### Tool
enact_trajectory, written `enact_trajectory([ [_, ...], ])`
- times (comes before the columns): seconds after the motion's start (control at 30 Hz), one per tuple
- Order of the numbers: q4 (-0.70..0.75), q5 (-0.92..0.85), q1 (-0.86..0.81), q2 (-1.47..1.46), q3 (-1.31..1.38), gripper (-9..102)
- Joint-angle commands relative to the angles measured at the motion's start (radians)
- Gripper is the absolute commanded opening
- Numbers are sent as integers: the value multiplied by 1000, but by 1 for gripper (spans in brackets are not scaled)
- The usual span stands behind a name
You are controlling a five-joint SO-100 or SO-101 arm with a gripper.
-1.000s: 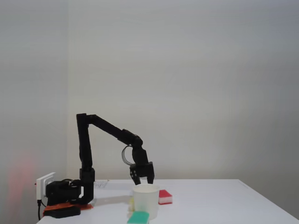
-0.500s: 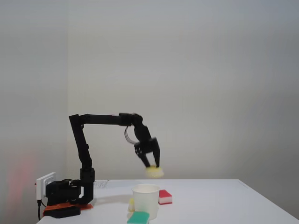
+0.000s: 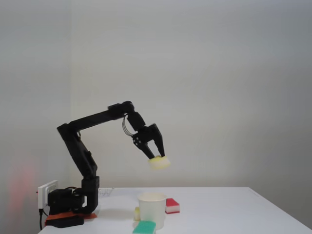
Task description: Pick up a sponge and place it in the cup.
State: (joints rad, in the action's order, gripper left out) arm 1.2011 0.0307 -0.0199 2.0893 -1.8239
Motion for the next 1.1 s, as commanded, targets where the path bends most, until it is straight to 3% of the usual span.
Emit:
enact_trajectory([
  [0.0,17,-18,-74,78,-40,0],
  [0.3,-69,-123,-236,107,-198,0],
  [0.63,-264,-104,-221,28,-298,1],
  [1.07,-255,-127,-183,23,-333,14],
])
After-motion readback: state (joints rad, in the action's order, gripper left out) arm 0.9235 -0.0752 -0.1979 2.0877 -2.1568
